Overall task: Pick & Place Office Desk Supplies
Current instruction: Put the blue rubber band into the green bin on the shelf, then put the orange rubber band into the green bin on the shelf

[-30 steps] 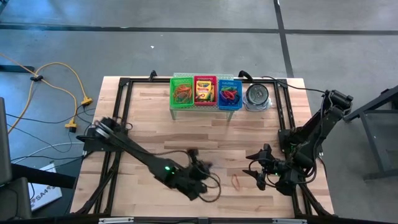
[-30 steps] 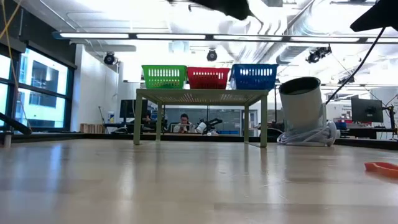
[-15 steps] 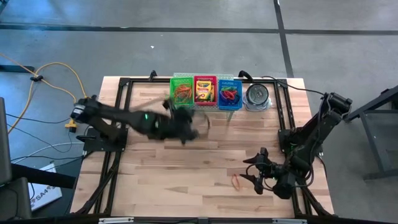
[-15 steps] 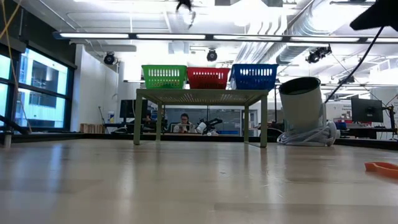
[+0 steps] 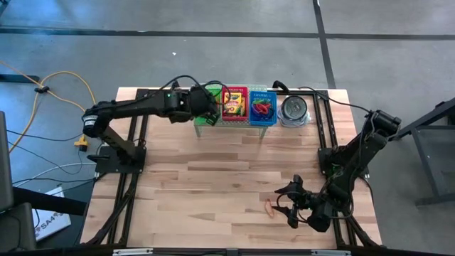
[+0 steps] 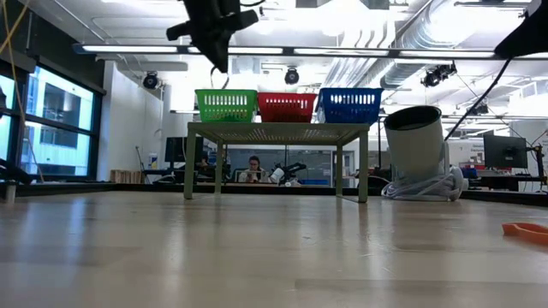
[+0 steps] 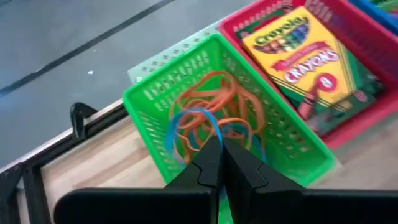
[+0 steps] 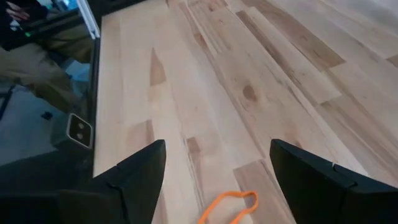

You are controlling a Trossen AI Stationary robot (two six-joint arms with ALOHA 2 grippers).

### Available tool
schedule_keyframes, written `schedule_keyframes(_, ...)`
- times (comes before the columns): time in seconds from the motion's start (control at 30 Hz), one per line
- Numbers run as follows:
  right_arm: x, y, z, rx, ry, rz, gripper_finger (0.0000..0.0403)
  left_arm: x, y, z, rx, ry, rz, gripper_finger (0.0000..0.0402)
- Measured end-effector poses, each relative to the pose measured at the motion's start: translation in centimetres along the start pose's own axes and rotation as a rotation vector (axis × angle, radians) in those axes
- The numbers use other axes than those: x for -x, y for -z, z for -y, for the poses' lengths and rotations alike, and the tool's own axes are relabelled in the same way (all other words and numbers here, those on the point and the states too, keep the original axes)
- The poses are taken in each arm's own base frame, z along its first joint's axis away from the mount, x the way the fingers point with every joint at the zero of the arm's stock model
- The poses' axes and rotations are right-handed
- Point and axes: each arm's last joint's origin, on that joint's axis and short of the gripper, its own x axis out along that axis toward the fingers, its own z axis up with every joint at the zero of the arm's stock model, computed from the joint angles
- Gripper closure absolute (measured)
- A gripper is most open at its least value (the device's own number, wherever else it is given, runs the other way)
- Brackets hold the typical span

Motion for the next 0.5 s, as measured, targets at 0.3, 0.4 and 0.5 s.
schedule_keyframes(0.3,0.0,-0.2,-0.4,-0.032,-0.029,0.015,0.0125,-1.1,-0.4,-0.4,0.05,-0.035,-0.012,0.0353)
schedule_keyframes(0.4,0.1,-0.2,-0.4,-0.036,-0.032,0.017,0.0125,-1.5,-0.3,-0.2,0.045,-0.033,-0.029,0.0347)
schedule_keyframes(0.5,0.1,-0.2,-0.4,-0.031,-0.032,0.017,0.0125,-2.0,-0.2,0.2,0.013,-0.025,-0.046,0.0346)
